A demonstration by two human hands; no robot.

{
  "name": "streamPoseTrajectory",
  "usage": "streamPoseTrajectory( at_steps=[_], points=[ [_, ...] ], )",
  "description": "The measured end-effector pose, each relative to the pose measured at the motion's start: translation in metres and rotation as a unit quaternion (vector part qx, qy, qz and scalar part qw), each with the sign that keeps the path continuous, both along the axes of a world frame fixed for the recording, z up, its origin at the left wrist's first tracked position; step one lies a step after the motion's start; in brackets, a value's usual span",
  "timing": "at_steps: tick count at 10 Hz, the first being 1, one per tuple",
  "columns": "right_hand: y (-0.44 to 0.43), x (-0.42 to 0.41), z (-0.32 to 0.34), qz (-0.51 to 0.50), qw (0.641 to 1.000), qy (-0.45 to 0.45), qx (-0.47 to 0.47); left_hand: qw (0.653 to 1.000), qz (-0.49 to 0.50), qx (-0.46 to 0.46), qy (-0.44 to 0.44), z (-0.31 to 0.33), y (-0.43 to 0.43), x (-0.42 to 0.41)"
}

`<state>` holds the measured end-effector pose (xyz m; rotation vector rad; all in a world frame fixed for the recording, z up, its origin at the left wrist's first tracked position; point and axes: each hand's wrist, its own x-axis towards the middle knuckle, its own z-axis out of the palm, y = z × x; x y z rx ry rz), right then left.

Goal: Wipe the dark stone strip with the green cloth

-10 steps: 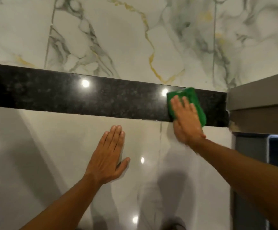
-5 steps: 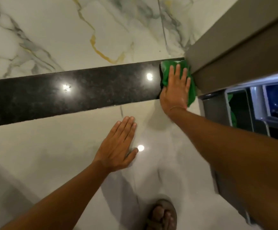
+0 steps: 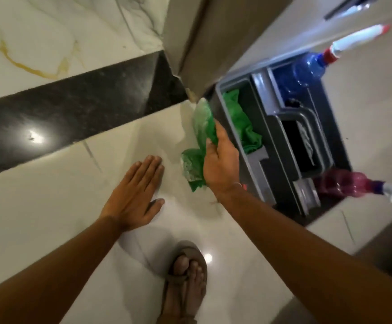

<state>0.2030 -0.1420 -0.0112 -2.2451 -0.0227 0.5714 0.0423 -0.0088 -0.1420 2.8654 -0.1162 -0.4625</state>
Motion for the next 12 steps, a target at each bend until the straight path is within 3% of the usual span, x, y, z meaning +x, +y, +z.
streamPoseTrajectory(
  at_steps=[2,3,4,6,8,9,11,12],
  points=[
    [-0.081,-0.038,0.108,-0.116,0.991,0.003,0.069,0.999,-0.035,-0.01,-0.017,0.001,-0.024,0.018],
    [-0.117,-0.038,0.129,-0.185,0.983,0.003,0.005,0.999,-0.045,0.002,-0.016,0.0,-0.03,0.023],
    [-0.132,-0.03,0.108,-0.189,0.979,0.027,-0.063,0.999,-0.051,0.005,-0.014,-0.001,-0.034,0.026],
    [-0.107,-0.043,0.042,-0.031,0.976,0.074,-0.201,0.998,-0.06,0.018,-0.024,-0.004,-0.027,0.019],
    [-0.159,-0.038,0.063,0.056,0.977,0.138,-0.151,0.998,-0.053,0.015,-0.028,-0.001,-0.029,0.025],
    [-0.182,-0.036,0.054,0.099,0.958,0.086,-0.253,0.998,-0.06,0.011,-0.027,-0.003,-0.034,0.027],
    [-0.169,-0.053,0.032,0.065,0.943,-0.027,-0.326,0.998,-0.053,0.003,0.028,0.013,-0.031,0.029],
    [-0.165,-0.054,0.044,0.046,0.952,0.0,-0.301,0.999,0.001,-0.007,0.047,0.025,-0.029,0.033]
  ],
)
